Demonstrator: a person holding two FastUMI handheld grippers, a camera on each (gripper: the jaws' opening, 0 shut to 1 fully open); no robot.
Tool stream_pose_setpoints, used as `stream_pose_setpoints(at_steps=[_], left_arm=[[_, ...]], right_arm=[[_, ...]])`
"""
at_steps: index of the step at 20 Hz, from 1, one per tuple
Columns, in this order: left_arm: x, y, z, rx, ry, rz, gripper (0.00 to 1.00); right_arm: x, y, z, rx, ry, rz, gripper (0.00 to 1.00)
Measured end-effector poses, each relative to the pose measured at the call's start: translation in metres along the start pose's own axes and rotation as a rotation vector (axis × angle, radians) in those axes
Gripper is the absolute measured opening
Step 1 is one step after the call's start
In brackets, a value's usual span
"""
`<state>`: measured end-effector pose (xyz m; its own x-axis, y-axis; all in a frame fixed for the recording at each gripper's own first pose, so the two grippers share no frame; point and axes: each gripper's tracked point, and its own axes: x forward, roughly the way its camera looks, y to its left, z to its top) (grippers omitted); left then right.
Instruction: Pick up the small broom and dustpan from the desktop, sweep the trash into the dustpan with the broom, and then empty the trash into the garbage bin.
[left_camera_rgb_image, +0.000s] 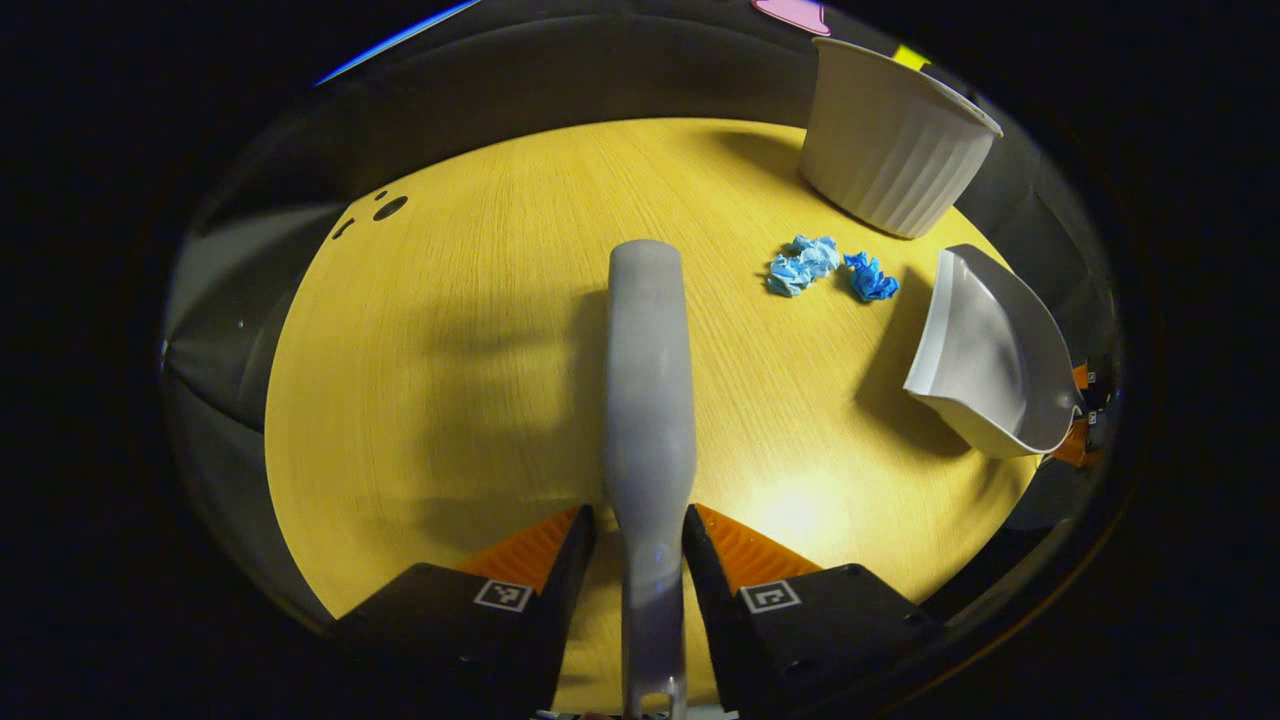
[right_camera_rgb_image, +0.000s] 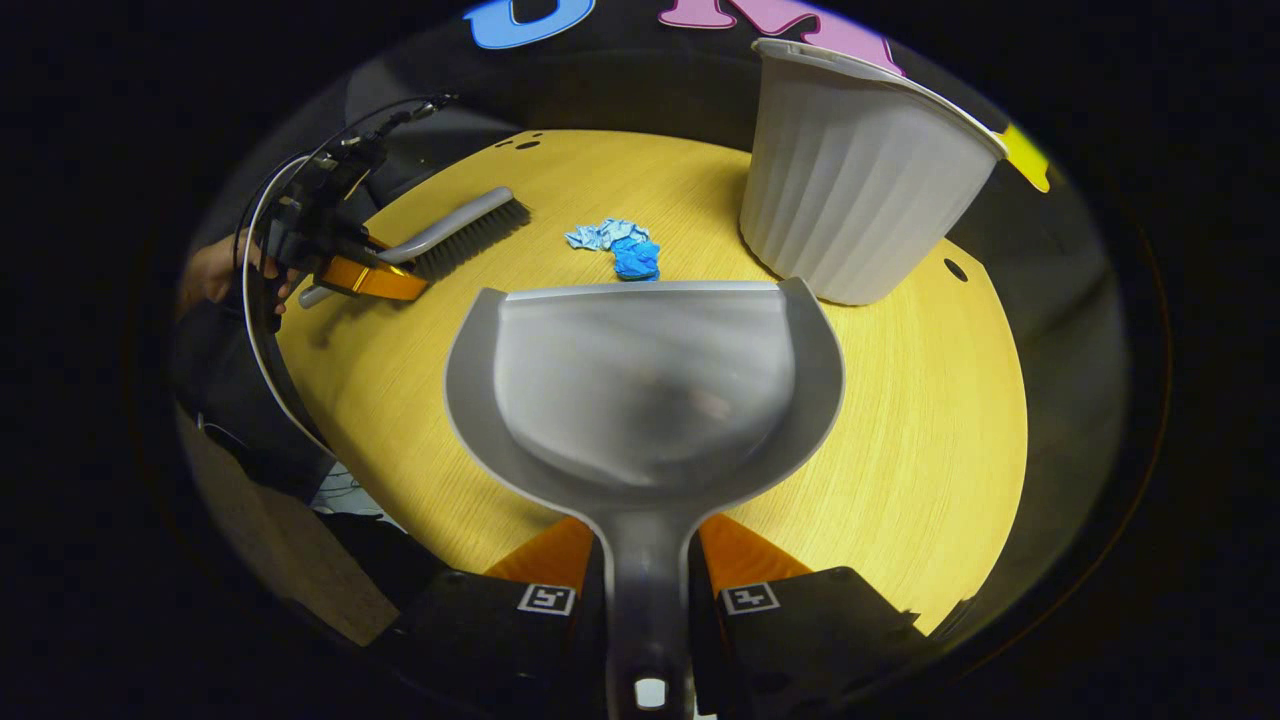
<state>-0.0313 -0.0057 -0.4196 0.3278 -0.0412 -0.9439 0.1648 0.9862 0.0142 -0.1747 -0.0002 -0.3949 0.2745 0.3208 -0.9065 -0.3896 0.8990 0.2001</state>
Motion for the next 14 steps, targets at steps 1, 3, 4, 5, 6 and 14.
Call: stream_pose_setpoints(at_steps=[1,3,4,5,6,14], left_arm=[[0.000,0.000,0.002,-0.002,-0.008,-0.001,0.54],[0.002,0.000,0.003,0.011,-0.005,0.000,0.40],[0.002,0.000,0.003,0.022,0.001,-0.002,0.30],[0.001,-0.001,0.002,0.028,0.013,-0.003,0.30],[0.000,0.000,0.003,0.036,0.015,-0.006,0.30],[-0.001,0.004,0.031,0.047,-0.002,0.008,0.27]], right_arm=[[0.000,-0.001,-0.001,0.003,0.000,-0.001,0.38],[0.000,-0.002,-0.003,0.005,0.004,0.000,0.38],[0.000,-0.002,-0.004,0.004,0.007,0.001,0.38],[0.000,-0.002,-0.004,0.003,0.009,0.004,0.38],[-0.001,-0.001,-0.004,0.002,0.009,0.008,0.38],[0.002,-0.002,-0.005,-0.045,0.065,0.024,0.38]])
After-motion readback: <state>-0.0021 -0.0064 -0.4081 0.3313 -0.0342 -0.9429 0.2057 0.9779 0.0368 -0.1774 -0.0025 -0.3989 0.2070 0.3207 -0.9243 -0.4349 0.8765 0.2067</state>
